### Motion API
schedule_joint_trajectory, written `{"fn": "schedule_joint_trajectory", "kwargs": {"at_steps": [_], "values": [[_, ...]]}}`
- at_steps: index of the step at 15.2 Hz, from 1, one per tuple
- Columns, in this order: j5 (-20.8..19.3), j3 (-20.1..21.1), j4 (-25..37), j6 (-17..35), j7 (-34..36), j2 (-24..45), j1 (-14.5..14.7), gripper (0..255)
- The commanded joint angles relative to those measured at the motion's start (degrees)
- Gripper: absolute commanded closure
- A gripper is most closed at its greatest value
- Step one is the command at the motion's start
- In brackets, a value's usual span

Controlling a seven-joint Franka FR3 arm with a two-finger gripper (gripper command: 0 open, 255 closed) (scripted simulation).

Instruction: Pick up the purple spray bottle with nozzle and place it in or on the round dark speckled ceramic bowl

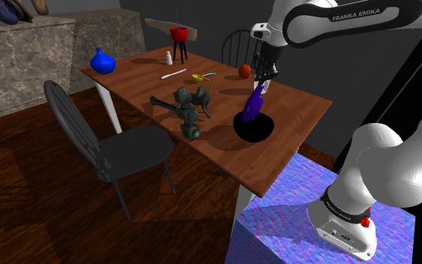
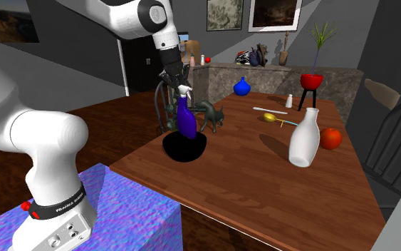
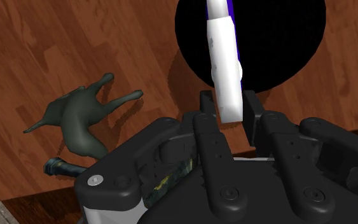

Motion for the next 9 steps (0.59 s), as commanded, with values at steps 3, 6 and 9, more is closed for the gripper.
{"fn": "schedule_joint_trajectory", "kwargs": {"at_steps": [3,6,9], "values": [[0.0,0.0,0.0,0.0,0.0,0.0,0.0,0],[0.0,0.0,0.0,0.0,0.0,0.0,0.0,0],[0.2,0.7,1.2,-2.0,0.0,-0.8,0.0,0]]}}
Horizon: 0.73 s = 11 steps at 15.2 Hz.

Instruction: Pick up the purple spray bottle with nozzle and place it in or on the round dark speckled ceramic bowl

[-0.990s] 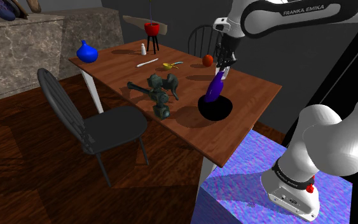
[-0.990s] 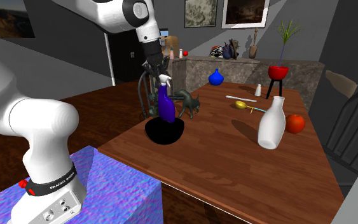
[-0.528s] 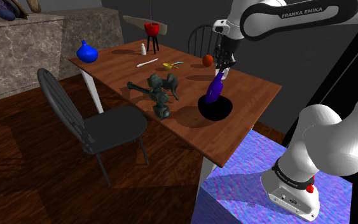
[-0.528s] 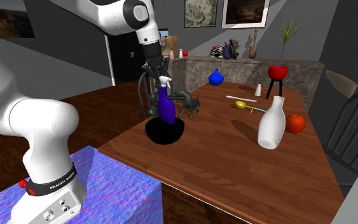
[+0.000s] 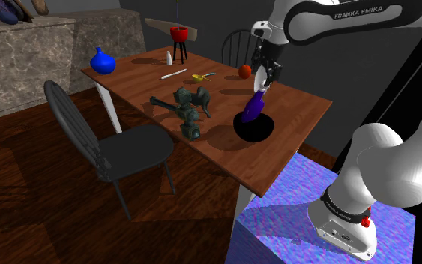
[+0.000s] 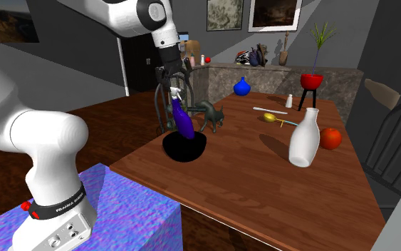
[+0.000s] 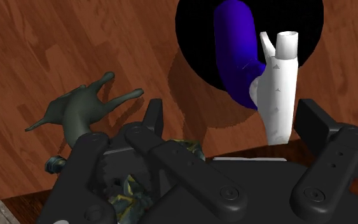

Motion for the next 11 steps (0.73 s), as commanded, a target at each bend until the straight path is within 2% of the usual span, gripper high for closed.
{"fn": "schedule_joint_trajectory", "kwargs": {"at_steps": [1,3,11], "values": [[0.3,1.0,2.0,-3.1,-0.1,-1.0,0.0,0],[0.8,2.1,4.5,-6.6,-0.2,-1.9,0.1,0],[0.8,2.1,4.5,-6.6,-0.2,-1.9,0.1,0]]}}
